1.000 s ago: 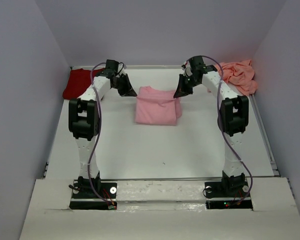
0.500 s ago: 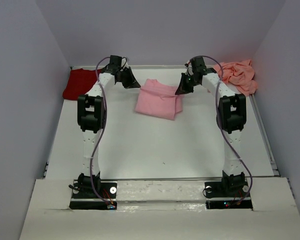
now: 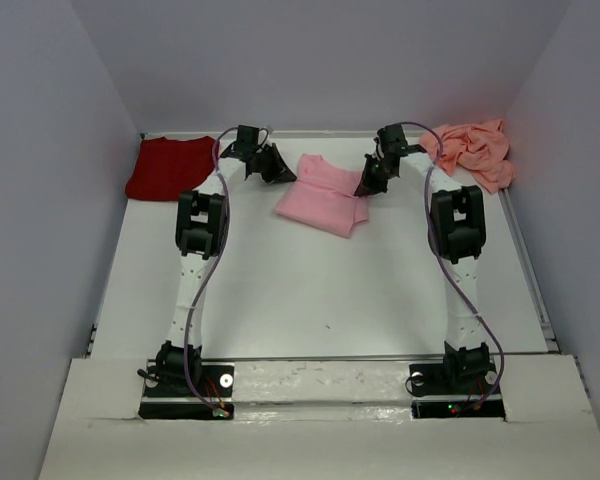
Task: Fold and stack the t-shirts
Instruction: Fold the tshirt
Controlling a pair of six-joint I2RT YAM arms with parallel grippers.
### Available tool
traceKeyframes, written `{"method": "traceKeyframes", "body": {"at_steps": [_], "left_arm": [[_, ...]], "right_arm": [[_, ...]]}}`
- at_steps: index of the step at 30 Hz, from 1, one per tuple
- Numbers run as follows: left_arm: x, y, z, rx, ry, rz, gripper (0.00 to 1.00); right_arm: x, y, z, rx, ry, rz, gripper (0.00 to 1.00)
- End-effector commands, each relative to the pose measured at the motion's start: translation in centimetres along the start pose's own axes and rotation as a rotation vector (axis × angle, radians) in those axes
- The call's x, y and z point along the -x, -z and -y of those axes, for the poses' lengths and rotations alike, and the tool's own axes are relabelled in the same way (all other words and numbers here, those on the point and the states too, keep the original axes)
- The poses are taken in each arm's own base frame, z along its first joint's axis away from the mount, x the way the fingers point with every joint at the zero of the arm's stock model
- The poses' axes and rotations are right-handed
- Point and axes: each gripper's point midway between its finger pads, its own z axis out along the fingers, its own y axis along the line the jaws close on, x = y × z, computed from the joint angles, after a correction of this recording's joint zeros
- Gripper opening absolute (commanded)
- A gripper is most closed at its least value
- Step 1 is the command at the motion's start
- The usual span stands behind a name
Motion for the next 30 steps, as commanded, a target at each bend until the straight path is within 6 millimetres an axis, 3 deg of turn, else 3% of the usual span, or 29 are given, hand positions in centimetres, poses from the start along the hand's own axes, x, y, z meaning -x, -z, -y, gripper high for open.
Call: {"method": "traceKeyframes", "body": {"at_steps": [1,8,10,13,18,20,21,23,24,26,27,30], "left_arm": [[-2.1,-1.4,-0.8,0.049,0.036,-0.053,0.02],[-5.4,1.7,-4.1,0.269,0.003,-0.153,0.01],[-5.4,3.3,-4.1,0.318,-0.048,-0.153,0.01],[-7.4,6.0,-5.4,0.423,-0.072,-0.203,0.00],[-9.9,10.2,-5.5,0.554,-0.132,-0.219,0.00],[-11.9,12.1,-5.5,0.579,-0.125,-0.236,0.00],[-12.2,13.1,-4.6,0.576,-0.138,-0.226,0.00],[-15.1,14.2,-5.6,0.603,-0.123,-0.277,0.00],[-15.7,14.8,-4.6,0.586,-0.130,-0.271,0.00],[-18.6,15.6,-5.1,0.592,-0.113,-0.322,0.00],[-19.1,16.1,-4.1,0.568,-0.120,-0.322,0.00],[-22.2,17.5,-4.2,0.573,-0.109,-0.367,0.00]], "right_arm": [[-0.3,-1.1,1.8,-0.064,-0.032,-0.033,0.00],[-4.2,-0.1,2.5,-0.114,-0.004,-0.169,0.00],[-4.9,0.4,2.8,-0.128,0.000,-0.189,0.00],[-6.9,1.1,3.3,-0.134,0.000,-0.256,0.00],[-9.6,2.1,2.7,-0.115,0.020,-0.330,0.00],[-11.7,2.3,1.8,-0.108,0.046,-0.380,0.00],[-12.4,2.9,1.4,-0.103,0.063,-0.402,0.00],[-14.4,3.5,0.6,-0.096,0.096,-0.453,0.00],[-15.3,3.7,0.3,-0.091,0.106,-0.478,0.00],[-17.5,4.7,-0.4,-0.072,0.132,-0.537,0.00],[-18.3,5.1,-0.5,-0.074,0.143,-0.557,0.00],[-20.9,6.8,-0.7,-0.073,0.176,-0.625,0.00]]}}
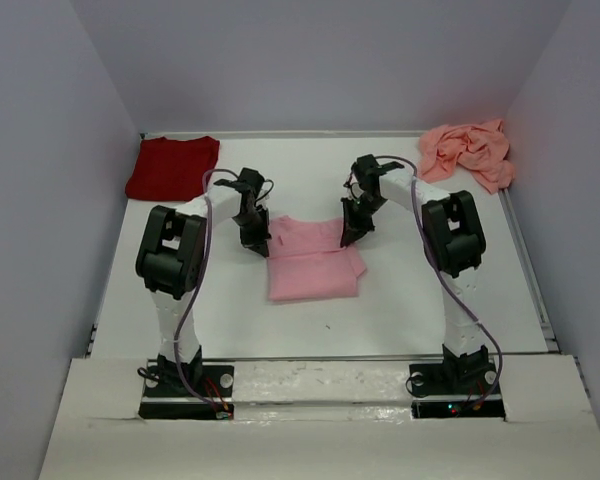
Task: Fold and stack the t-shirts
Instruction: Fold the tshirt
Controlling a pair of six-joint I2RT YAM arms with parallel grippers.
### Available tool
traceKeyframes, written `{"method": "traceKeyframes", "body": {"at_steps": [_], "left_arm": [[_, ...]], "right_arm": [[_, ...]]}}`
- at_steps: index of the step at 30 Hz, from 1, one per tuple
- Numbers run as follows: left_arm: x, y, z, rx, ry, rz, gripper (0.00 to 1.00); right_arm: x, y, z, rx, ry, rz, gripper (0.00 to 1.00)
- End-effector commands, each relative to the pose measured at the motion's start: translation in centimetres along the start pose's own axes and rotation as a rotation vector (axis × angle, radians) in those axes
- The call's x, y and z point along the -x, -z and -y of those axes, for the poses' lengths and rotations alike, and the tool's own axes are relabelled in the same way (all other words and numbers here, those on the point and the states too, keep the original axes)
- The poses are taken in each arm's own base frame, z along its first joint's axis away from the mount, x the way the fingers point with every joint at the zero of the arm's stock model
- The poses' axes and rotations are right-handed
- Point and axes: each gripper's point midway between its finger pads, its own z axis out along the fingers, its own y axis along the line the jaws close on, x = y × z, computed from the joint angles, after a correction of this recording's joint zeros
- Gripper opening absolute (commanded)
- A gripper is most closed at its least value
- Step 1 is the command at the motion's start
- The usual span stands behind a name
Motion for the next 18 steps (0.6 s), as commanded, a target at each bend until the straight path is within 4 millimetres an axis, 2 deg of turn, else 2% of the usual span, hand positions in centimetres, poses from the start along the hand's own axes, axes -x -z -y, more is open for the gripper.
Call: {"method": "traceKeyframes", "body": {"at_steps": [1,2,3,5,7,10,14,18], "left_arm": [[-3.8,2.6,0.4,0.005,-0.029,-0.017,0.00],[-5.5,2.4,-0.1,0.018,-0.023,-0.049,0.00],[-6.0,3.4,0.3,0.002,-0.030,-0.032,0.00],[-7.9,3.6,0.1,0.006,-0.017,-0.055,0.00],[-8.7,4.7,0.3,-0.007,-0.004,-0.040,0.00],[-8.5,5.9,0.5,-0.010,0.002,-0.003,0.00],[-7.2,7.3,1.5,-0.025,0.009,0.038,0.00],[-5.9,7.6,2.2,-0.033,0.005,0.048,0.00]], "right_arm": [[-6.8,0.6,0.8,-0.073,0.054,-0.182,0.00],[-7.7,1.1,0.8,-0.064,0.057,-0.207,0.00],[-9.2,1.2,0.9,-0.071,0.058,-0.240,0.00],[-10.1,2.6,0.5,-0.057,0.071,-0.233,0.00],[-10.8,3.8,0.3,-0.053,0.076,-0.212,0.00],[-10.9,4.7,-0.2,-0.040,0.078,-0.201,0.00],[-10.1,6.0,-1.5,-0.011,0.085,-0.154,0.00],[-9.4,6.6,-2.2,0.006,0.090,-0.122,0.00]]}}
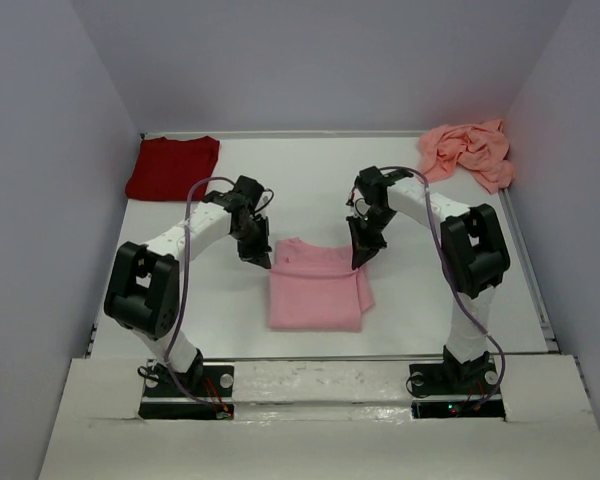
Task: Fold and stack the t-shirts
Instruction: Fold the tshirt
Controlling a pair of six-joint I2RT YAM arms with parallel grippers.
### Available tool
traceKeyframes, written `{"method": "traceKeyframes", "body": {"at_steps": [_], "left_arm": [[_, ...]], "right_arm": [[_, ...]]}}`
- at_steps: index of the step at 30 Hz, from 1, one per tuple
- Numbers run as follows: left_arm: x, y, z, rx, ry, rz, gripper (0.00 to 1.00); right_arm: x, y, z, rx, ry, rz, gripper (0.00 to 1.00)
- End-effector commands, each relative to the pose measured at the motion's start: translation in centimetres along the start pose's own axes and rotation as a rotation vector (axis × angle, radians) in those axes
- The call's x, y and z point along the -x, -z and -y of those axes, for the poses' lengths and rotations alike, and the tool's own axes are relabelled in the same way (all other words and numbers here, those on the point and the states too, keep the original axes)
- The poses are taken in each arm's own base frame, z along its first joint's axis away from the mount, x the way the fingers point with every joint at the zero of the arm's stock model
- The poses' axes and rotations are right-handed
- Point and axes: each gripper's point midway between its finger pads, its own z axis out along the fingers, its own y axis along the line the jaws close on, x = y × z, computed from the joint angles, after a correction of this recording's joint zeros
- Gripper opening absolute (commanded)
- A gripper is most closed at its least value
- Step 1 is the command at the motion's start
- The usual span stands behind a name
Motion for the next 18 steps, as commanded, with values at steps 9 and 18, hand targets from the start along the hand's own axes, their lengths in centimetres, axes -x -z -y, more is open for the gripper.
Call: {"method": "traceKeyframes", "body": {"at_steps": [9,18], "left_arm": [[5.6,1.4,2.3,-0.005,-0.024,0.089,0.00],[9.5,-1.9,3.8,-0.030,-0.040,0.092,0.03]], "right_arm": [[2.2,3.7,-0.9,-0.028,0.028,0.142,0.00],[2.6,2.1,1.3,-0.123,-0.019,0.149,0.09]]}}
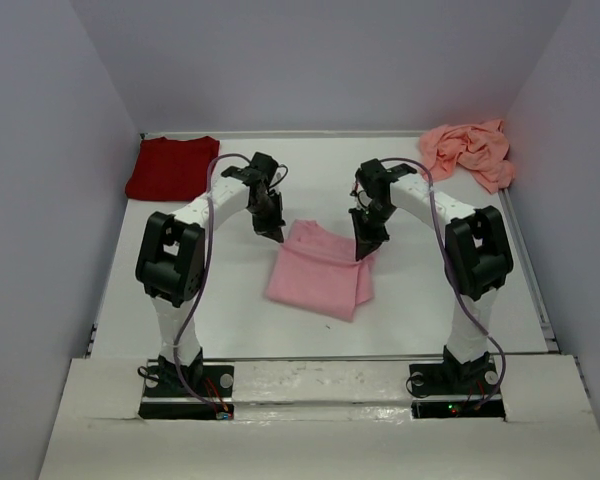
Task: Fold and stack the t-shirts
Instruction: Fold the tshirt
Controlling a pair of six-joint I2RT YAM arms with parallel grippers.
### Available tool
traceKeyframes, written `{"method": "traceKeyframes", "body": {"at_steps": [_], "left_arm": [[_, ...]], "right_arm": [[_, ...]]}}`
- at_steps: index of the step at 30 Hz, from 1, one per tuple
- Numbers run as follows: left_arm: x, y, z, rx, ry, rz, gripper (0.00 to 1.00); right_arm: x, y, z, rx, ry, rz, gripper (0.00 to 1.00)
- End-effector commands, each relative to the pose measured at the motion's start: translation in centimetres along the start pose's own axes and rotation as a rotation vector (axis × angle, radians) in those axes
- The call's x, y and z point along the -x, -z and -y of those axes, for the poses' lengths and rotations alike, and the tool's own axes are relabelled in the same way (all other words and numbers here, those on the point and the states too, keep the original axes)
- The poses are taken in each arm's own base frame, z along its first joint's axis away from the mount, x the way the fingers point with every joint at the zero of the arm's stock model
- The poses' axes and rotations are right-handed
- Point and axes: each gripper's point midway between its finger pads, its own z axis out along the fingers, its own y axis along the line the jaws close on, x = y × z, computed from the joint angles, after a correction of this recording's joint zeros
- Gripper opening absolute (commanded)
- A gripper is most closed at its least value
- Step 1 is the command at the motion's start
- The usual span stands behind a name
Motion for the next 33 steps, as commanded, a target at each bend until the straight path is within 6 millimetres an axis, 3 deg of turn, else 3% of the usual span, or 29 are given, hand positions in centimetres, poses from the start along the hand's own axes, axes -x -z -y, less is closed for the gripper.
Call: {"method": "traceKeyframes", "body": {"at_steps": [1,5,8,9,10,11,12,17,21,27,31,33], "left_arm": [[2.3,-1.3,0.5,-0.017,-0.024,0.021,0.03],[3.9,-1.9,1.2,-0.034,-0.035,0.057,0.08],[5.1,-0.6,1.8,-0.045,-0.035,0.126,0.29],[5.4,-0.2,2.1,-0.057,-0.042,0.143,0.36],[5.9,0.7,2.5,-0.071,-0.045,0.175,0.57],[6.3,1.1,2.8,-0.087,-0.051,0.199,0.95],[6.6,1.6,3.0,-0.098,-0.049,0.213,0.99],[8.7,6.4,4.3,-0.171,-0.049,0.349,0.99],[9.0,7.8,3.8,-0.189,-0.045,0.368,0.99],[6.7,5.9,3.7,-0.277,-0.071,0.292,0.99],[5.7,4.1,3.3,-0.382,-0.051,0.260,0.99],[5.5,3.7,3.2,-0.419,-0.047,0.247,0.93]], "right_arm": [[0.7,0.1,0.9,-0.045,-0.015,0.043,0.21],[0.9,0.0,2.0,-0.095,-0.018,0.078,0.58],[1.7,1.2,1.9,-0.111,-0.015,0.147,0.77],[2.0,1.6,1.7,-0.107,-0.011,0.163,0.77],[2.1,1.9,1.6,-0.107,-0.010,0.174,0.80],[2.2,2.1,1.6,-0.107,-0.010,0.182,0.80],[2.3,2.3,1.5,-0.108,-0.011,0.186,0.80],[1.7,3.4,1.6,-0.120,-0.024,0.212,0.80],[0.7,3.8,1.7,-0.088,-0.056,0.214,0.82],[-0.7,2.1,3.6,0.034,-0.194,0.199,0.87],[-0.3,1.4,4.2,0.153,-0.270,0.247,0.90],[-0.8,0.4,4.3,0.199,-0.310,0.232,0.90]]}}
